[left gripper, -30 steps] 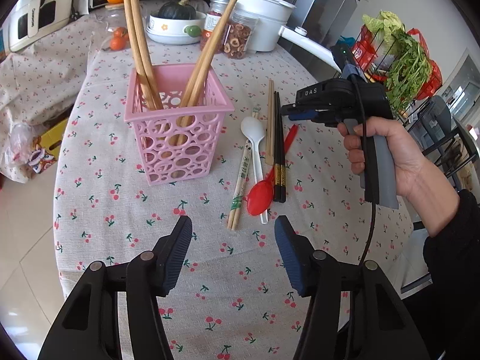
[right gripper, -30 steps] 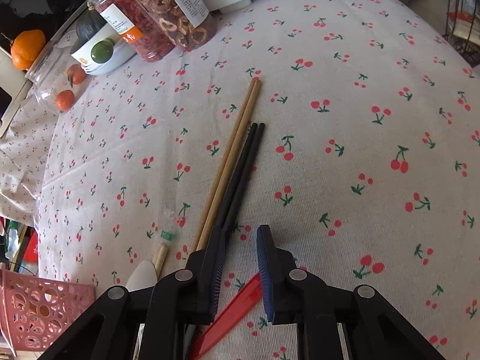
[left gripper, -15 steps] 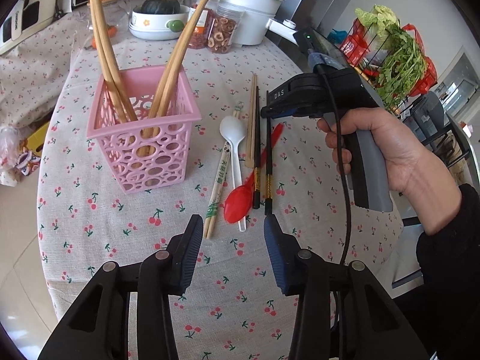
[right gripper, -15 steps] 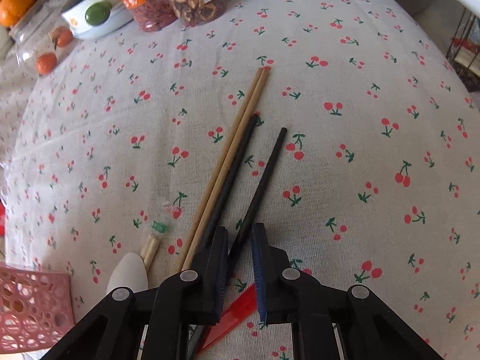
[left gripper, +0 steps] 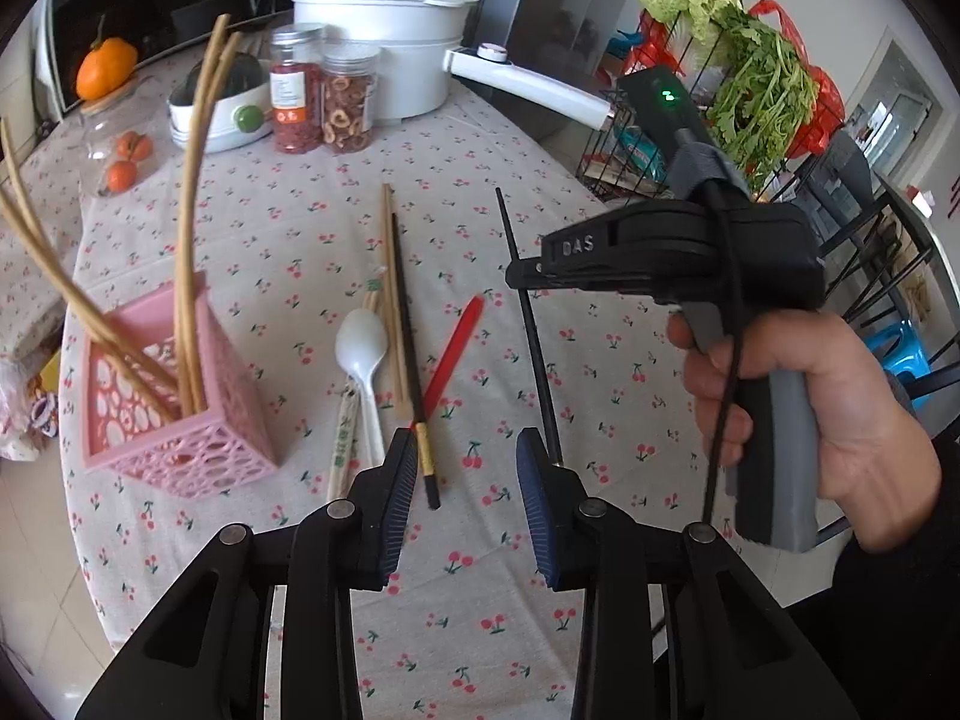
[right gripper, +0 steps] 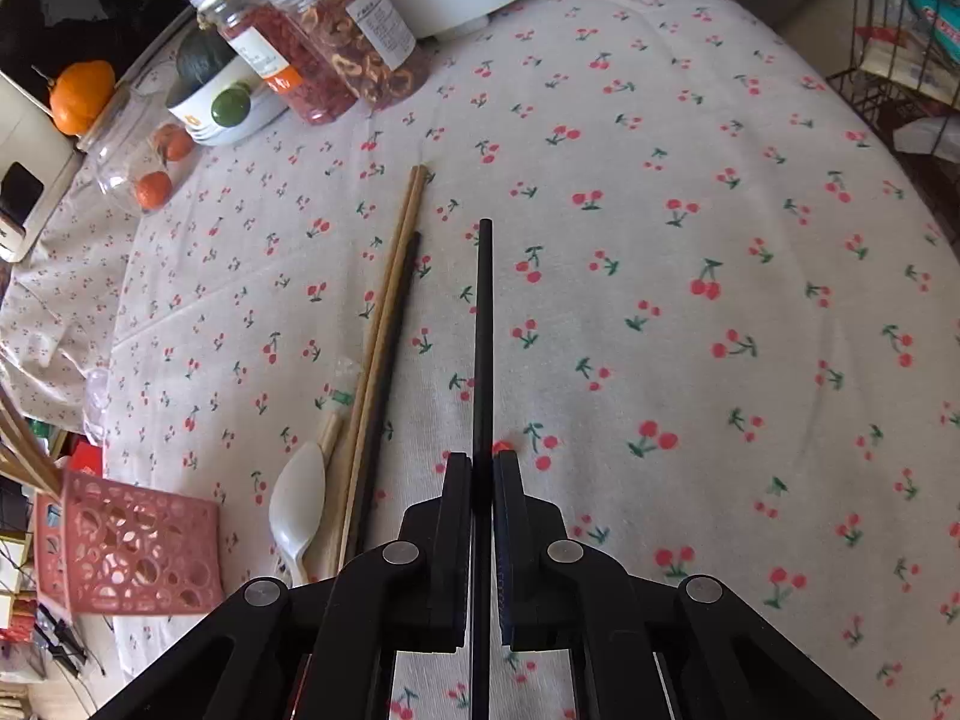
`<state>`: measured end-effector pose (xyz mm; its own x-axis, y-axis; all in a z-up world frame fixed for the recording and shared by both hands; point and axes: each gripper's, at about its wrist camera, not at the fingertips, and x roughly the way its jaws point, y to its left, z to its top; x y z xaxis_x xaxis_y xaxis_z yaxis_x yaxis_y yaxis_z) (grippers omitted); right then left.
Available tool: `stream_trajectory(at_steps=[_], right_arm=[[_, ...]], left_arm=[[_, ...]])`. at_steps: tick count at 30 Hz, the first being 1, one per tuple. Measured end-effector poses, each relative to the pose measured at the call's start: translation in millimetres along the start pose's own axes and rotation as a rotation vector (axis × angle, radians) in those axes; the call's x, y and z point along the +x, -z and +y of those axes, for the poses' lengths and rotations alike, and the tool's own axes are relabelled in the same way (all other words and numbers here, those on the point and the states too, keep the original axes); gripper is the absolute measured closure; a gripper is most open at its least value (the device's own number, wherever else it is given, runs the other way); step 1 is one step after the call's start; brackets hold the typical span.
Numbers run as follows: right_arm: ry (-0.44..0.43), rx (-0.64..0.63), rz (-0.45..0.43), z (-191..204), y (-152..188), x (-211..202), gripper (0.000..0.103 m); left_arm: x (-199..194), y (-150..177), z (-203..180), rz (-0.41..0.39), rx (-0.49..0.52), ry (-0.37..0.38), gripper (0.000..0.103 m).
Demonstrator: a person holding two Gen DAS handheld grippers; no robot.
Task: Organize utensils
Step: 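Grasp a black chopstick from the pile with the right tool, then close the left tool on wooden chopsticks while the right tool holds the black chopstick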
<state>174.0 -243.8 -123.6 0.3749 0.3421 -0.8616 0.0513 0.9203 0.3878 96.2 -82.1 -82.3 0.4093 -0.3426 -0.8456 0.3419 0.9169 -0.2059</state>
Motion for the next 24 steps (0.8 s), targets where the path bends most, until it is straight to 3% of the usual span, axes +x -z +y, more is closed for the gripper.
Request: stream_trajectory(at_steps=[5,11,18,24], right_arm=[[-0.004,0.055,-0.018,-26,13,-26,0.098],[-0.036,0.068,-0.016,-47,16,-38,0.098],[-0.05,0.091,0.005,-63,12,-31,0.098],[-0.06,0.098,0.014,-68,7,-28,0.097]], left_arm=[[37,-45,-16,0.039,-0.007,-0.04,0.077],[95,-99,2,0.12,-0.123,-0.087,0.089],[147,-120,34,0.193,-0.178,-0.174,0.093],[165,-122,34,0.219,-0.129,-0.247,0.094]])
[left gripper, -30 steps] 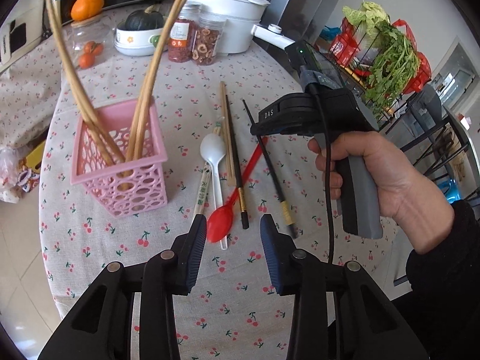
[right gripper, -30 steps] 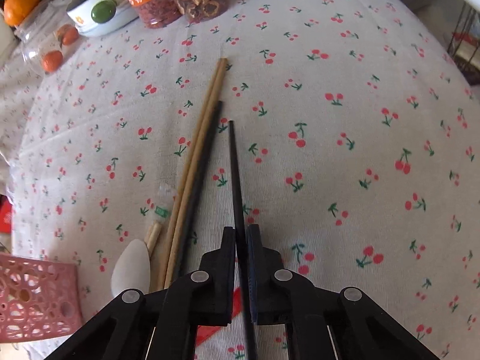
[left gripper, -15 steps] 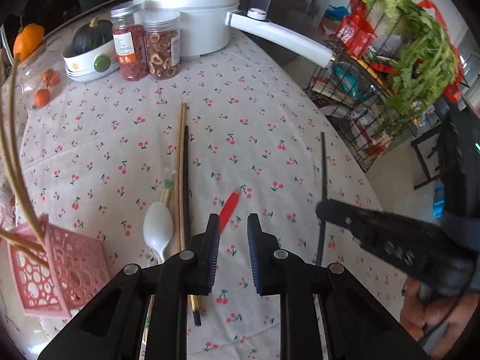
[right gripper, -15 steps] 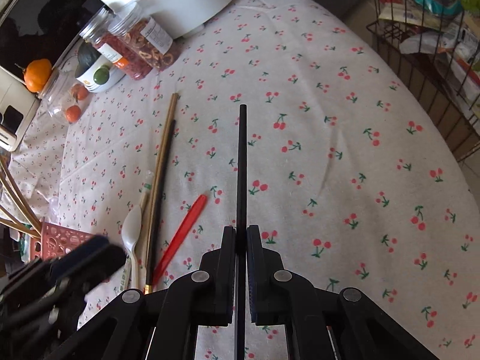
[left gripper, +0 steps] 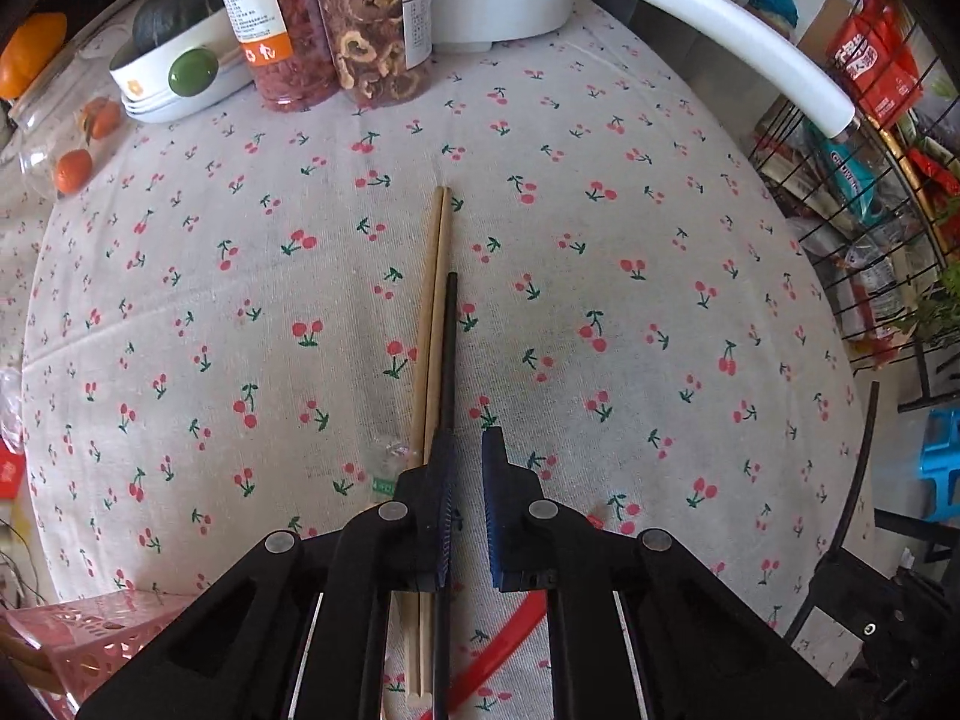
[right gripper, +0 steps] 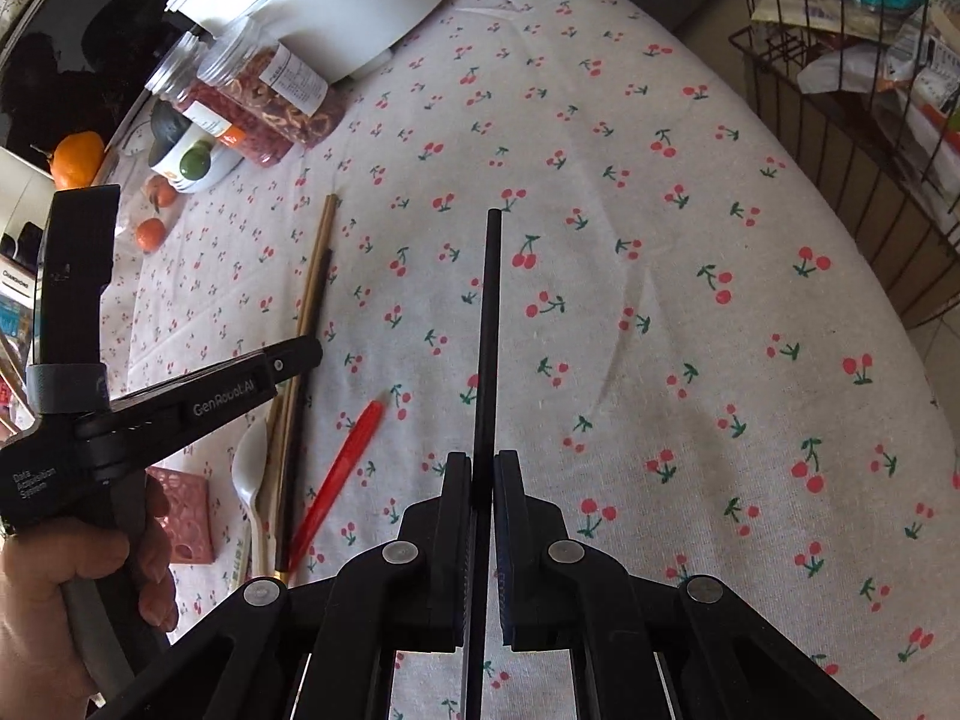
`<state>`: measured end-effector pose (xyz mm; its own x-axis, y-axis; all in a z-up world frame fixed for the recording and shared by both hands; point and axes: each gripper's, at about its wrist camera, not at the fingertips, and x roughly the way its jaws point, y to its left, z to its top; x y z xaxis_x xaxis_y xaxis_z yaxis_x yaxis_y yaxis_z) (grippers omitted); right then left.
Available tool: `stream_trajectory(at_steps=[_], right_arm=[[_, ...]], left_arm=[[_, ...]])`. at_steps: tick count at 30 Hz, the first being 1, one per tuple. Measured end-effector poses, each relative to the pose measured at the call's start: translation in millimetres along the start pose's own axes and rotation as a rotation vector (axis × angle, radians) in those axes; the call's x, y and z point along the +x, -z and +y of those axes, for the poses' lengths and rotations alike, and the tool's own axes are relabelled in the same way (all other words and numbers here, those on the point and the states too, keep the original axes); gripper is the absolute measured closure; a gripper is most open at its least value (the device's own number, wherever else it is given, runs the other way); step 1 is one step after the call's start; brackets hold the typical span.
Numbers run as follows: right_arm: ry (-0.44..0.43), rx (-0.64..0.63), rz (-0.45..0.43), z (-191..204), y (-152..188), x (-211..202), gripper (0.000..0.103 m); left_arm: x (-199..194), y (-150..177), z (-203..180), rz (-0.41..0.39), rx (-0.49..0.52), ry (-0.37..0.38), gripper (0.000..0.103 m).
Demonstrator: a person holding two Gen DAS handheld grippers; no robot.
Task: Organize utensils
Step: 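Close the left tool on wooden chopsticks while the right tool holds the black chopstick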
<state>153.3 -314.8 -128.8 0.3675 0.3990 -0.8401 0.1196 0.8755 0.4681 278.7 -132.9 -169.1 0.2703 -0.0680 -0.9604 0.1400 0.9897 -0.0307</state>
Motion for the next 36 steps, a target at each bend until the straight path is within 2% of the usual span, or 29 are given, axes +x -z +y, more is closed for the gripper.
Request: stream_trajectory(at_steps=[4,12,21,23,26,27,29,32,36], right_arm=[[0.003,0.01,-0.001,-3,-2,0,0.097],[0.01,0.009,0.004,0,-4,4,0.098],[0.018,0.012,-0.002,0,-5,5,0.098],[0.019,0.01,-0.011,0,-3,2,0.098],[0.019,0.005,-0.024,2,-1,-5,0.097],[0.019,0.004,-0.028,3,0,-6,0.098],[0.016,0.007,-0.032,3,1,-8,0.098],[0.014,0.01,-0.034,3,1,-9,0.097],[0.016,0.008,-0.028,4,0,-7,0.097]], left_arm=[[-1,-1,-8,-0.016,0.038,-0.039,0.094],[6,-7,-12,0.037,0.052,-0.087,0.094],[16,-21,-18,0.045,0.102,-0.15,0.094],[15,-22,-22,0.037,0.11,-0.135,0.094],[9,-19,-25,0.034,0.092,-0.013,0.094],[5,-17,-25,0.028,0.092,-0.003,0.094],[2,-17,-29,0.029,0.107,-0.004,0.094],[-1,-19,-31,0.024,0.115,-0.047,0.094],[3,-19,-21,0.043,0.102,-0.016,0.094]])
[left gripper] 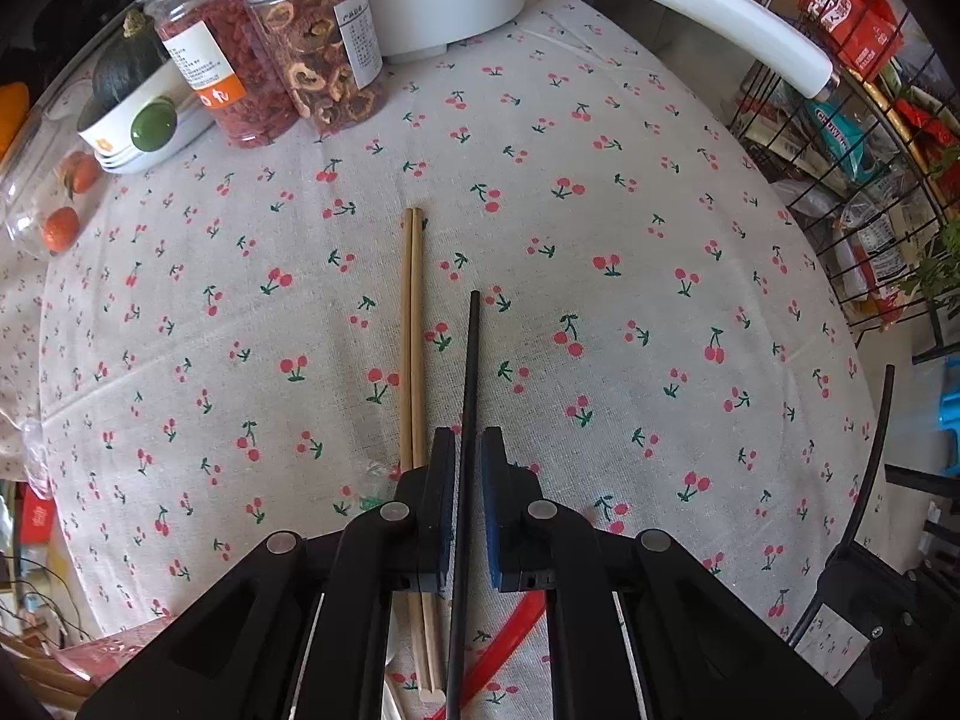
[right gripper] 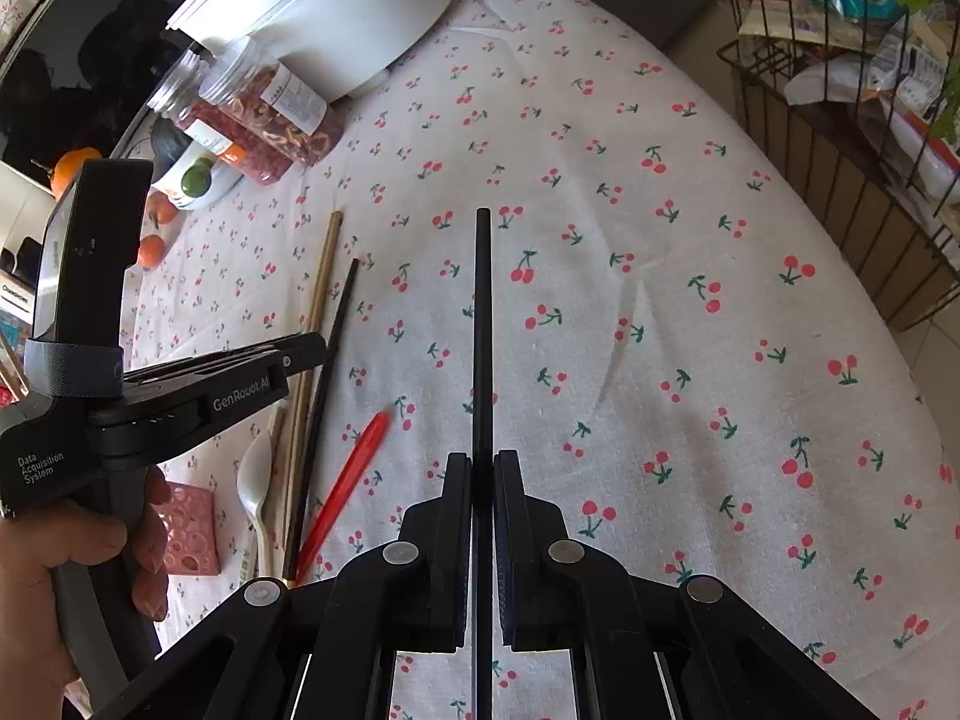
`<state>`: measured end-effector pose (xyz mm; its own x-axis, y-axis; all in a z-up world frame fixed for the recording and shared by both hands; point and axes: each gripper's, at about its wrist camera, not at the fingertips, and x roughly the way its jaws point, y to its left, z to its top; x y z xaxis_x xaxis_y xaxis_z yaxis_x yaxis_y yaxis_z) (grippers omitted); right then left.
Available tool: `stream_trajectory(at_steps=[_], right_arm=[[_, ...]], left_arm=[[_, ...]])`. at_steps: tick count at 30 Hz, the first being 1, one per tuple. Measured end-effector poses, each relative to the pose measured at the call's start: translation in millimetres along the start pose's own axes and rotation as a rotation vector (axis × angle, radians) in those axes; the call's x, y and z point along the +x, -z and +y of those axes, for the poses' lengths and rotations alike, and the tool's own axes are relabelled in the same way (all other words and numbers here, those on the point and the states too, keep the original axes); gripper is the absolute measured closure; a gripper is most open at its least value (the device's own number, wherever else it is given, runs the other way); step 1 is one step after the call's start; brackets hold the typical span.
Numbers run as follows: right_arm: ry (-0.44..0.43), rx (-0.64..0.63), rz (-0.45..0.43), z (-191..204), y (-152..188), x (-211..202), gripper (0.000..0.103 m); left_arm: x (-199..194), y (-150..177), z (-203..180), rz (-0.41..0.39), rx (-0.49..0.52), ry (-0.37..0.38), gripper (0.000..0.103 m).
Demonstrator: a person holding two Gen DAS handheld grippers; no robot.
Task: Organize utensils
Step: 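Close the left tool on wooden chopsticks while the right tool holds the black chopstick, then lift both held chopsticks over the pink basket and open both tools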
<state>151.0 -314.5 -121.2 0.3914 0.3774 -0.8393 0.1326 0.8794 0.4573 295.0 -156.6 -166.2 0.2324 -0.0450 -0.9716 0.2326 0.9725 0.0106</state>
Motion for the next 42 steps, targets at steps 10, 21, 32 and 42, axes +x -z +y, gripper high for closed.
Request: stream_trajectory(at_steps=[10,21,32,42], right_arm=[[0.024,-0.021,-0.02,0,2,-8,0.097],[0.116,-0.23,-0.186,78,35,-49,0.097],[0.082,-0.362,-0.375,145,55,-97,0.098],[-0.039,-0.409,-0.514,197,58,-138,0.098]], left_arm=[[-8,15,-11,-0.059,0.043,-0.04,0.098],[-135,112,9,-0.366,0.058,0.087,0.098],[-247,200,62,-0.684,0.011,0.141,0.098],[-313,228,110,-0.909,-0.063,0.091,0.098]])
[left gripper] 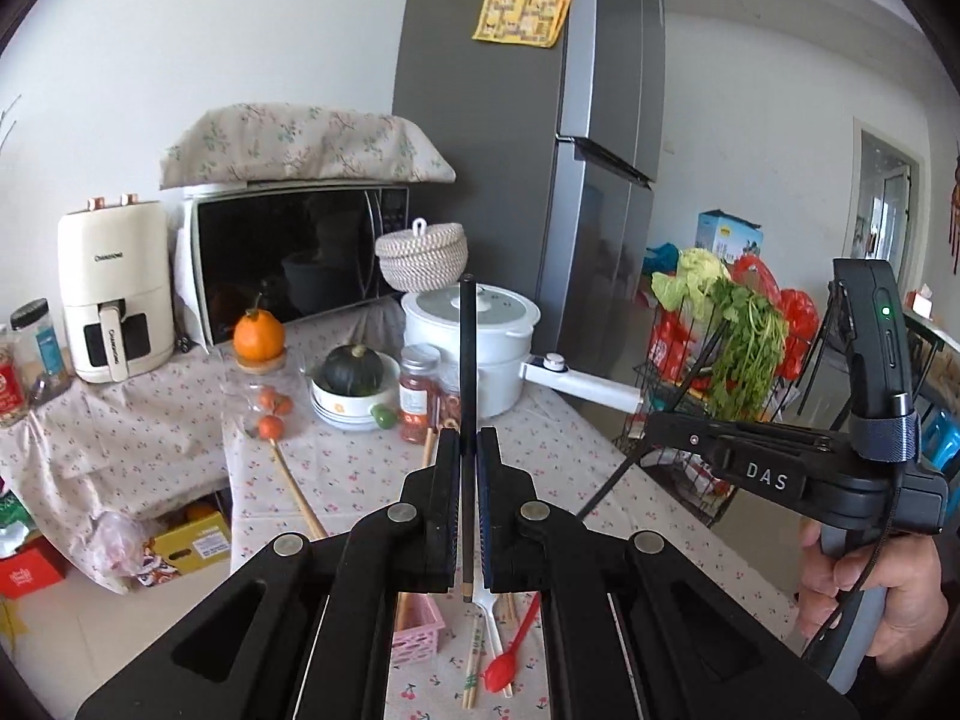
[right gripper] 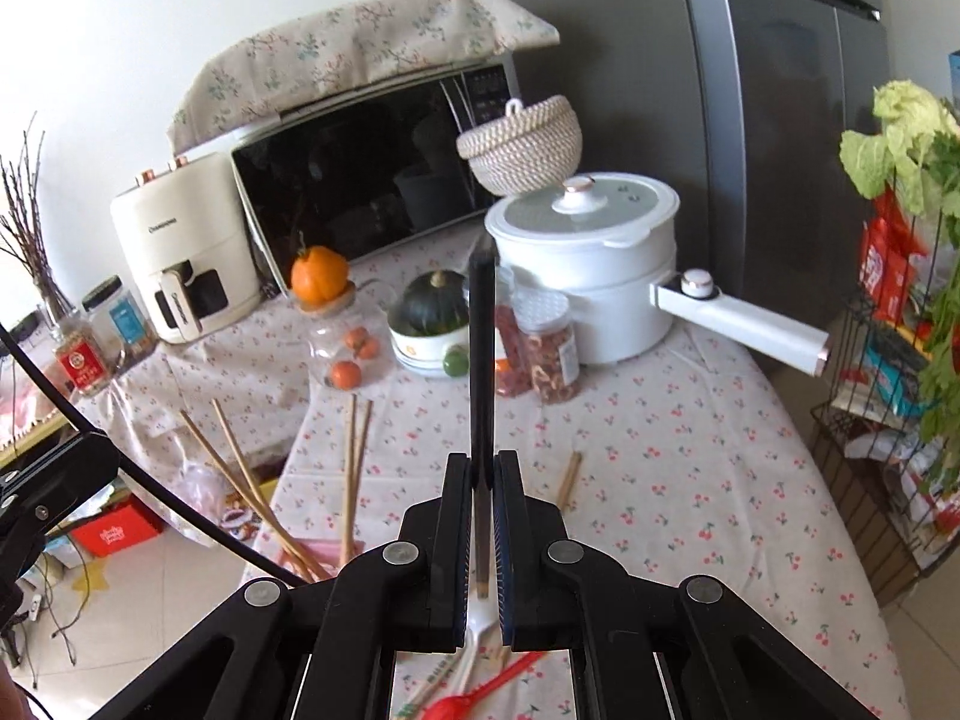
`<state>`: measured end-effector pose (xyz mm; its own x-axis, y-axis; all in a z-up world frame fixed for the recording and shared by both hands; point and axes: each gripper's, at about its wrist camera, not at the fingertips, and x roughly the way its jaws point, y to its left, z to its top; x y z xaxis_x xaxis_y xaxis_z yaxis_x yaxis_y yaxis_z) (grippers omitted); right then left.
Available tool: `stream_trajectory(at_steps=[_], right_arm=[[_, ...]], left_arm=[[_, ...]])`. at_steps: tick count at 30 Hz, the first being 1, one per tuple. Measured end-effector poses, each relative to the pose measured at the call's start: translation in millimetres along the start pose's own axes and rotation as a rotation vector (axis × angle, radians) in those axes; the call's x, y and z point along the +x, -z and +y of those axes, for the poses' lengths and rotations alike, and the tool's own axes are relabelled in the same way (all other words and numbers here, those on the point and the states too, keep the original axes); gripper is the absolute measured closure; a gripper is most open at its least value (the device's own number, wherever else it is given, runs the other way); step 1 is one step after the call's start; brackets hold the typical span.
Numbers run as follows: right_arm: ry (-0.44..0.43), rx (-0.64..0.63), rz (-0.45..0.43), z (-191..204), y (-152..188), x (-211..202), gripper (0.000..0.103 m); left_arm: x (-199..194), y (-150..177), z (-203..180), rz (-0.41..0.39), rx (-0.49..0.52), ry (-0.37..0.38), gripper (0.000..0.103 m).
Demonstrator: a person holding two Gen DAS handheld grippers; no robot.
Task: Organize utensils
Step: 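Lift both held chopsticks over the pink basket and open both tools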
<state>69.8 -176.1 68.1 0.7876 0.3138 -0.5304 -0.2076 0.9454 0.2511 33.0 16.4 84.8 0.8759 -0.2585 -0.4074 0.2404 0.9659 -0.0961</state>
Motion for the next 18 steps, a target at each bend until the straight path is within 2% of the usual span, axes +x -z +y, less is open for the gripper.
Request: stream_trajectory(at_steps=[5,9,18], right_arm=[[-0.056,-0.003,-0.035,21,-8,-3,0.098],[-0.098,-0.002,-0.056,36,-11,-1,0.098],[-0.154,0.012,-0.057,55,-10,21,0.098]], left_arm=[[-3,-3,22,-0.026,-0.023,-0.055,0.098],[2,-4,37,-0.013,-0.044,-0.082,0.098],[50,20,59,0.169,-0.061,-0.116,0.098]])
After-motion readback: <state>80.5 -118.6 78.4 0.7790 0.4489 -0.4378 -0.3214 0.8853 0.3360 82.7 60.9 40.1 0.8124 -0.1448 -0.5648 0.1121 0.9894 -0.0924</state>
